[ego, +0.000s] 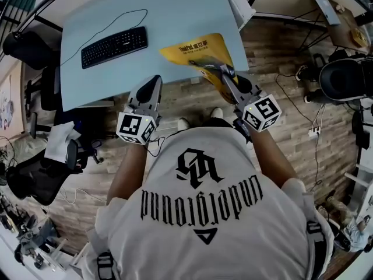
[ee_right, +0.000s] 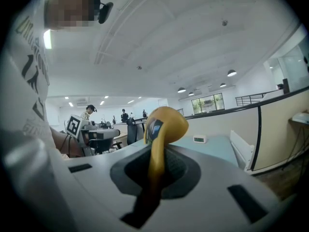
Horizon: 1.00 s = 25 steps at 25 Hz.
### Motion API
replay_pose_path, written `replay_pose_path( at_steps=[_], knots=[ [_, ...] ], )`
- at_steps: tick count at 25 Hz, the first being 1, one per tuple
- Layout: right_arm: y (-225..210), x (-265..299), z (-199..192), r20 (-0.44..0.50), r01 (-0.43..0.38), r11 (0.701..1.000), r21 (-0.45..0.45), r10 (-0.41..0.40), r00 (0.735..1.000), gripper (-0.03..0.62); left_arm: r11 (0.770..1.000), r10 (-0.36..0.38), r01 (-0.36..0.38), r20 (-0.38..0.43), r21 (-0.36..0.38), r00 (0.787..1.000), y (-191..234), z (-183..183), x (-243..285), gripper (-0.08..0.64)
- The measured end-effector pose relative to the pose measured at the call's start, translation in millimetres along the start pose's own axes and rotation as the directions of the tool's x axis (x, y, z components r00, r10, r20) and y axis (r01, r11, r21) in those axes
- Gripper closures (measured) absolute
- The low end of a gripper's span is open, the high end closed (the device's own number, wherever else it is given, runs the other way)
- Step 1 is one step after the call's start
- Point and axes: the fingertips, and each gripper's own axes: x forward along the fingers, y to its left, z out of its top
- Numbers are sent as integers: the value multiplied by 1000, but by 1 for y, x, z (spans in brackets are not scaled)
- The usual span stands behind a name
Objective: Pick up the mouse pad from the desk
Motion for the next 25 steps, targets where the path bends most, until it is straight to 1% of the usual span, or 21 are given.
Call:
replay_pose_path(
  at_steps=[6,15,20,23,25],
  knots=[
    [30,0,-6,15,7,1000,1,-7,1000,569,1000,-19,19,0,-1,1000,8,-3,-23,552],
    [49,-5,2,34,10,1000,-10,-10,999,569,998,-58,58,1,-5,998,3,4,-28,552],
    [59,-4,4,40,6,999,-35,-4,999,569,998,-64,64,4,-4,998,4,4,-32,552],
    [71,-2,4,48,5,1000,-17,-4,999,569,998,-68,68,13,-19,998,7,3,-44,552],
    [69,-2,8,54,8,1000,8,-9,998,569,997,-73,73,15,-26,997,8,3,-43,552]
  ],
)
